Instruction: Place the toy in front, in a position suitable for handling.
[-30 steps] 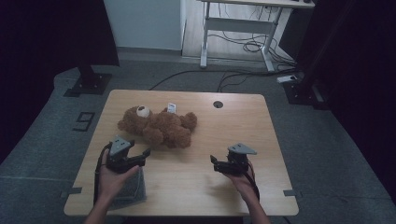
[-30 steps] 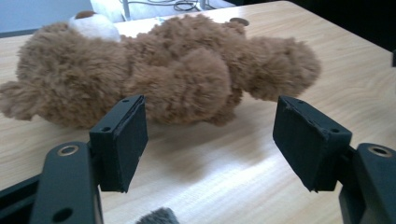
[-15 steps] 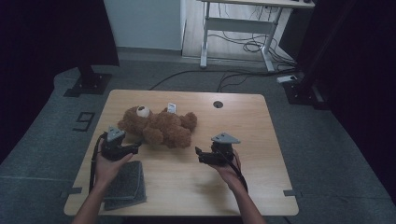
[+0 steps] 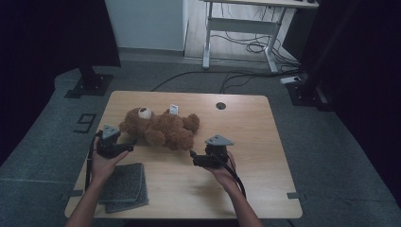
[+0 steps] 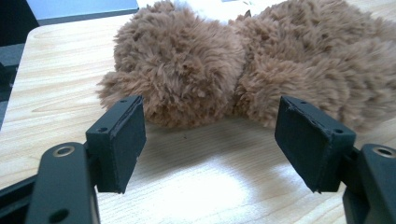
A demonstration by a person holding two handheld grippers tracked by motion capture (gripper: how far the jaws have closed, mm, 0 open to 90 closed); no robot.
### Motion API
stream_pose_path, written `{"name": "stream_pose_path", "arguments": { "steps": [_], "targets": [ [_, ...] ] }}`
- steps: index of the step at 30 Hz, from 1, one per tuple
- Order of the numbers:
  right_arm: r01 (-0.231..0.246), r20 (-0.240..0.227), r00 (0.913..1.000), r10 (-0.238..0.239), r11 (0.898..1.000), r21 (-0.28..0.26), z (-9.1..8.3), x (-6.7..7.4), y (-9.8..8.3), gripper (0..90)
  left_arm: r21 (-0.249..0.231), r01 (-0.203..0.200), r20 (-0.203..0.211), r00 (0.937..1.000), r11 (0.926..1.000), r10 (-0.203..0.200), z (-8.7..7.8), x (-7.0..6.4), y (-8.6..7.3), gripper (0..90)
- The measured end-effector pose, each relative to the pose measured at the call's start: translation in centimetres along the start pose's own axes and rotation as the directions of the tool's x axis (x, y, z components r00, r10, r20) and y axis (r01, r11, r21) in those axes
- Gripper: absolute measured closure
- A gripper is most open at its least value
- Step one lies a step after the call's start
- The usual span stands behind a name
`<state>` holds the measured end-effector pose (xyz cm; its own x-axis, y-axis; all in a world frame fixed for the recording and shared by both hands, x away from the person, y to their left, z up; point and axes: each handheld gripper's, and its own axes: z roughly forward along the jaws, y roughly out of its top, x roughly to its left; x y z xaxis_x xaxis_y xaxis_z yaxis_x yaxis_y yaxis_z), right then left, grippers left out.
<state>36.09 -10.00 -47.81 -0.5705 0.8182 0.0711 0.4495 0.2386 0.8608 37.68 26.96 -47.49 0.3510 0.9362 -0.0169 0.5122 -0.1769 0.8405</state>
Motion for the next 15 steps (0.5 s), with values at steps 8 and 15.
{"name": "stream_pose_path", "arguments": {
  "steps": [8, 15],
  "targets": [
    [0.005, -0.007, 1.0, -0.005, 1.0, -0.003, 0.3, 0.1, 0.2, 14.4, 0.004, 0.012, 0.006, 0.9999, 0.9999, -0.012, 0.6, 0.5, -0.1, 25.3],
    [0.013, -0.015, 0.9998, -0.012, 1.0, 0.008, 1.1, 0.5, 0.4, 14.5, 0.019, 0.009, -0.034, 0.9994, 0.9998, -0.008, 2.1, 1.6, 0.0, 25.2]
  ]
}}
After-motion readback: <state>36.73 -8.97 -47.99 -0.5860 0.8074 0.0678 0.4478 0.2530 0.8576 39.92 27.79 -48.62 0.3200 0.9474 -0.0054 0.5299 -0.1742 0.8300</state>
